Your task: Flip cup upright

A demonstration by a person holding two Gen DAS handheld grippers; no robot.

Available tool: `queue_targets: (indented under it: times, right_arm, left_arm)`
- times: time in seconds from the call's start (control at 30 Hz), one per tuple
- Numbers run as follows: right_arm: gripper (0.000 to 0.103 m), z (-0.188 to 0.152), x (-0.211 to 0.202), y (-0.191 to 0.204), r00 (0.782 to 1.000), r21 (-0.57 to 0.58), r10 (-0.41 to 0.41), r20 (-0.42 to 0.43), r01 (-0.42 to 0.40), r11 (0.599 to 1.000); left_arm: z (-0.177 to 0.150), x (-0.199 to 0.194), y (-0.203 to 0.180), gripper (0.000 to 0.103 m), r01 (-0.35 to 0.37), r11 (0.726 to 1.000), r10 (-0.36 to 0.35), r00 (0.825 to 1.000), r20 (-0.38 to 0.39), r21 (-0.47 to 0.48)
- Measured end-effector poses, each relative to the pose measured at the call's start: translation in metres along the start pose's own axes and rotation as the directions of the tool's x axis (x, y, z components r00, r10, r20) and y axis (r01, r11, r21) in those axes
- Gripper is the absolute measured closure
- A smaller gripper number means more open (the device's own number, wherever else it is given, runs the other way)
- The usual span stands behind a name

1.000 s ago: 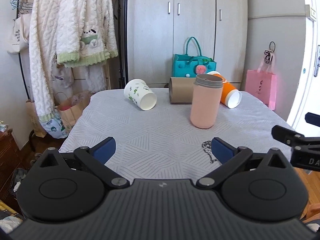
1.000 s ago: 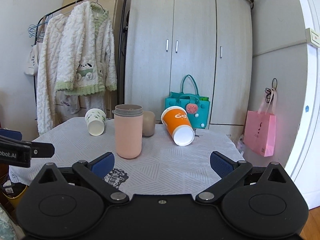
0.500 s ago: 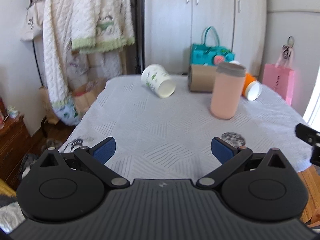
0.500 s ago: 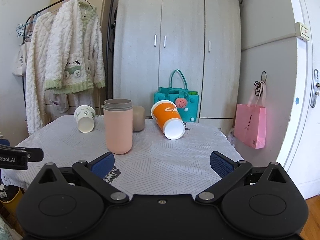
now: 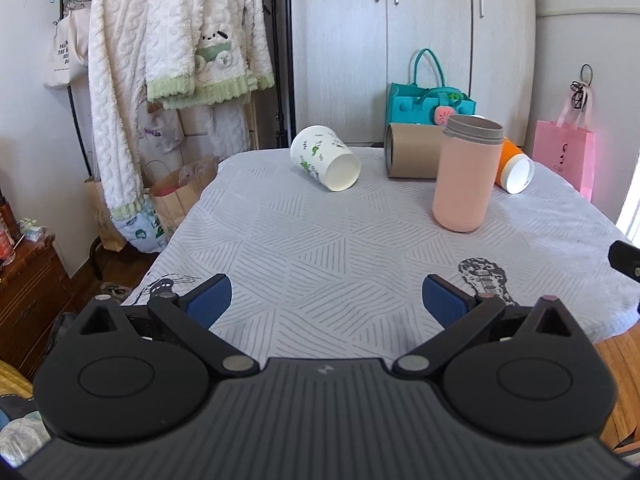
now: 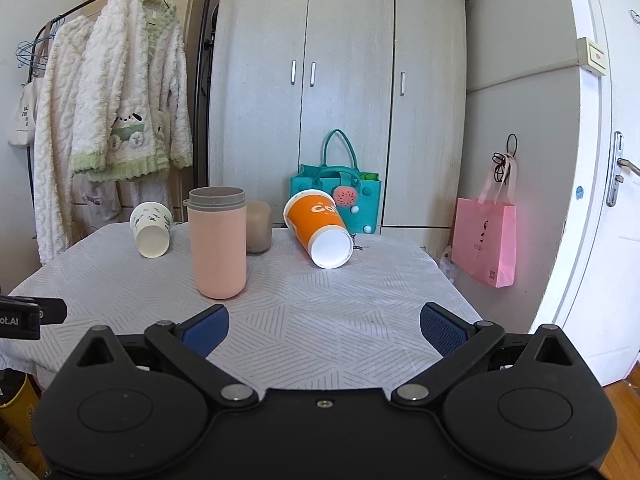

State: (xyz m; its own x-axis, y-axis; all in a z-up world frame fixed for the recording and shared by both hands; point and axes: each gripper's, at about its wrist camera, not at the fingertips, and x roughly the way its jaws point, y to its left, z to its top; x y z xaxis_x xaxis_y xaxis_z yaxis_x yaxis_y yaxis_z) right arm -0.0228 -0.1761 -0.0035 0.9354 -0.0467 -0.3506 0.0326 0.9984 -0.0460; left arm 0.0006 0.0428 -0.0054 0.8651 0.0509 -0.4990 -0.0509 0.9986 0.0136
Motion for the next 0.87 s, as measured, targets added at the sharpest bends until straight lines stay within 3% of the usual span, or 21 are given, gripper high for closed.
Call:
queue_targets:
  times: [0.87]
  right_arm:
    - [0.000, 0.000, -0.005, -0.002, 1.000, 0.006, -0.012, -0.003, 0.012, 1.000]
  left_arm:
    - [-0.004, -0.012, -0.003, 0.000, -0.010, 1.000, 0.009, 0.999, 0.050, 0.021]
